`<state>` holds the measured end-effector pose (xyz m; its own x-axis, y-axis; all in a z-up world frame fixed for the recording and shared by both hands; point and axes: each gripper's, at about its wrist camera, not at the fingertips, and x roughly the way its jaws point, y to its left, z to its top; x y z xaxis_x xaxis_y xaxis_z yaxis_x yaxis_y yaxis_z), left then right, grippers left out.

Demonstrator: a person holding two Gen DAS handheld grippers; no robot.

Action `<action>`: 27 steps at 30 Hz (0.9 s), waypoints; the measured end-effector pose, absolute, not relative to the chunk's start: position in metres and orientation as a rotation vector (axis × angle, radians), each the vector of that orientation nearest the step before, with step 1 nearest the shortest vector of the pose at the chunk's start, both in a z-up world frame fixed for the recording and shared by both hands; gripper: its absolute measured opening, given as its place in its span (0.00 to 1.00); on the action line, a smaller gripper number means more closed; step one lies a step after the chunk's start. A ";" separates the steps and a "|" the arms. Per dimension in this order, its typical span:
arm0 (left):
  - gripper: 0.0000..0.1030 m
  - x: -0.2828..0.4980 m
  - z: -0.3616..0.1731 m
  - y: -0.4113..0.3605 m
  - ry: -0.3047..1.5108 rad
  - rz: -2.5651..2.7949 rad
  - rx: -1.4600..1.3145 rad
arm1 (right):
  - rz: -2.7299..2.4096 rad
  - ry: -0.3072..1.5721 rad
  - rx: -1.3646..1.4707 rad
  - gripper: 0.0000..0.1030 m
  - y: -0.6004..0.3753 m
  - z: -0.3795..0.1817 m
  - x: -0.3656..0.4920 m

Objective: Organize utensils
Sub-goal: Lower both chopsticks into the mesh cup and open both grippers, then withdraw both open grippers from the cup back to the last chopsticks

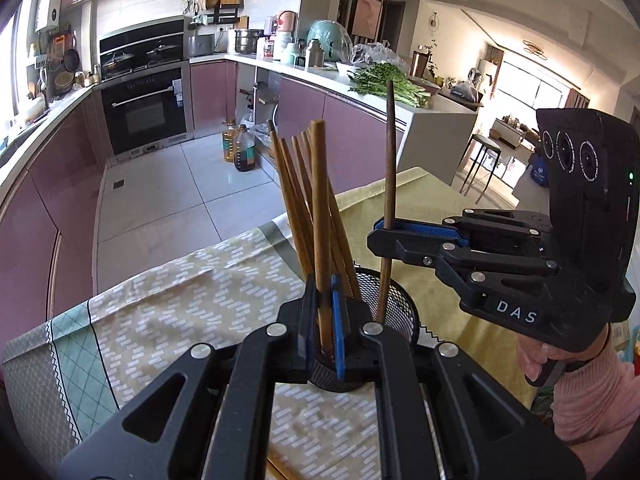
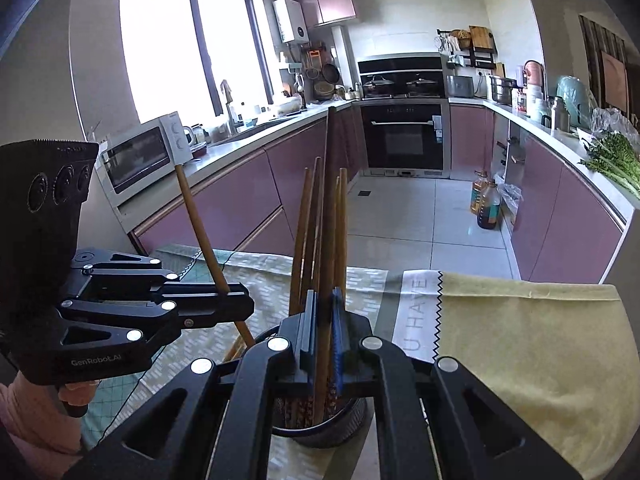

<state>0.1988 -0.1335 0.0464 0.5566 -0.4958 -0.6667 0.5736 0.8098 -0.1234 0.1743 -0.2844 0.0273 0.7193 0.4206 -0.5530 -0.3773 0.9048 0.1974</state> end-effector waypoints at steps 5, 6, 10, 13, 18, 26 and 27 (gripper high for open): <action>0.08 0.212 0.042 -0.133 0.767 -0.613 0.095 | 0.434 0.638 0.094 0.06 -0.286 0.023 0.181; 0.09 0.214 0.041 -0.133 0.771 -0.608 0.093 | 0.433 0.640 0.095 0.06 -0.285 0.023 0.182; 0.18 0.217 0.034 -0.132 0.778 -0.599 0.077 | 0.424 0.650 0.113 0.08 -0.288 0.019 0.185; 0.18 0.212 0.032 -0.126 0.754 -0.579 0.064 | 0.419 0.650 0.123 0.08 -0.290 0.017 0.181; 0.26 0.191 0.034 -0.103 0.694 -0.544 0.036 | 0.439 0.628 0.138 0.19 -0.292 0.019 0.167; 0.52 0.143 0.032 -0.055 0.589 -0.468 0.008 | 0.577 0.543 0.089 0.43 -0.272 0.031 0.109; 0.52 0.139 0.030 -0.050 0.586 -0.454 0.005 | 0.595 0.548 0.085 0.47 -0.267 0.030 0.105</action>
<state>0.1387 -0.0504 0.0297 0.7380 -0.4118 -0.5346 0.4146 0.9017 -0.1224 0.1049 -0.2674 0.0298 0.6908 0.5531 -0.4656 -0.5092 0.8294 0.2298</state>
